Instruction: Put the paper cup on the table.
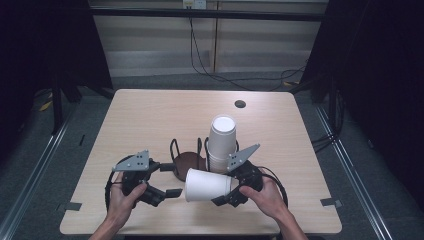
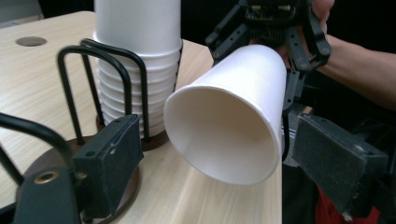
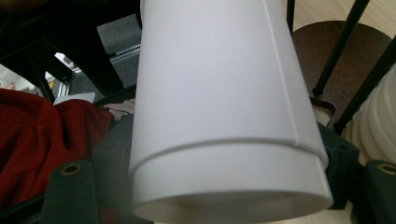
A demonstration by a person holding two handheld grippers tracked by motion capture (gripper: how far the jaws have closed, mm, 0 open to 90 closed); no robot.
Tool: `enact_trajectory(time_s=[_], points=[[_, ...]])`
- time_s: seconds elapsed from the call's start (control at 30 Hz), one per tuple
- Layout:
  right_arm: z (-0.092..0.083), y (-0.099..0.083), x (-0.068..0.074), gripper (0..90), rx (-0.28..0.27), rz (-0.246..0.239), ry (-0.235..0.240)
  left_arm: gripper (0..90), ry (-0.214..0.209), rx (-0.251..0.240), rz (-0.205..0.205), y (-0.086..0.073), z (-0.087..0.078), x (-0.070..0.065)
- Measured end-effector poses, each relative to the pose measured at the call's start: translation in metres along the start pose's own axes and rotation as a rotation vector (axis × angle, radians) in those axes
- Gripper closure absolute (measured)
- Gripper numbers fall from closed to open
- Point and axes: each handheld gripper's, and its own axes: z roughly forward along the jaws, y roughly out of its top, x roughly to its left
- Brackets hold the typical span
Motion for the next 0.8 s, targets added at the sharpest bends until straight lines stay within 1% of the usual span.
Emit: enact_trajectory(time_s=[0.07, 0.1, 0.17, 0.2, 0.27, 0.3, 0.33, 0.4, 0.43, 0.47, 0.5, 0.53, 0.57, 0.6, 0.63, 0.67, 0.73, 0.8], points=[[0.0, 0.0, 0.0, 25.0, -0.017, -0.001, -0.004, 15.6, -0.003, -0.007, 0.009, 0.001, -0.001, -0.001], [-0.001, 0.0, 0.0, 25.0, -0.031, 0.001, 0.007, 15.6, -0.011, -0.011, 0.009, 0.001, -0.001, -0.001], [-0.002, -0.001, 0.0, 25.0, -0.051, -0.002, 0.001, 15.5, -0.014, -0.005, 0.017, 0.0, -0.001, -0.003], [-0.002, -0.001, -0.001, 25.0, -0.057, 0.001, 0.008, 15.5, -0.016, -0.003, 0.019, 0.0, -0.001, -0.003], [-0.002, -0.002, -0.002, 24.9, -0.075, 0.009, -0.002, 15.5, -0.02, 0.001, 0.018, -0.001, -0.002, -0.003], [-0.001, -0.003, -0.003, 24.9, -0.084, 0.012, 0.006, 15.5, -0.016, 0.001, 0.018, -0.001, -0.002, -0.003], [-0.001, -0.003, -0.003, 24.9, -0.089, 0.012, 0.004, 15.6, -0.008, -0.002, 0.019, -0.002, -0.003, -0.003], [-0.002, -0.003, -0.003, 24.9, -0.105, 0.005, 0.008, 15.5, -0.008, -0.004, 0.015, -0.004, -0.003, -0.002], [-0.003, -0.003, -0.003, 24.9, -0.12, 0.005, 0.018, 15.5, -0.014, -0.009, 0.005, -0.005, -0.003, -0.002], [-0.004, -0.003, -0.003, 24.9, -0.136, 0.007, 0.023, 15.5, -0.01, -0.015, 0.001, -0.006, -0.003, -0.002], [-0.004, -0.003, -0.003, 25.0, -0.148, 0.003, 0.023, 15.5, 0.002, -0.014, 0.006, -0.008, -0.002, -0.003], [-0.004, -0.003, -0.003, 25.0, -0.165, 0.002, 0.025, 15.4, 0.004, -0.009, 0.011, -0.009, -0.002, -0.003], [-0.005, -0.003, -0.003, 25.0, -0.181, 0.001, 0.035, 15.4, 0.002, -0.01, 0.005, -0.01, -0.001, -0.004], [-0.006, -0.003, -0.003, 25.0, -0.193, -0.001, 0.035, 15.4, 0.002, -0.011, 0.007, -0.01, 0.0, -0.004], [-0.006, -0.003, -0.002, 25.0, -0.205, -0.003, 0.023, 15.4, 0.006, -0.011, 0.01, -0.011, 0.001, -0.004], [-0.006, -0.003, -0.002, 25.0, -0.211, -0.004, 0.016, 15.5, 0.009, -0.009, 0.01, -0.011, 0.001, -0.004], [-0.006, -0.002, -0.001, 25.0, -0.216, -0.007, 0.018, 15.6, 0.012, -0.008, 0.007, -0.011, 0.002, -0.005], [-0.005, -0.002, -0.002, 25.1, -0.228, -0.007, 0.036, 15.7, 0.014, -0.009, 0.009, -0.011, 0.003, -0.005]])
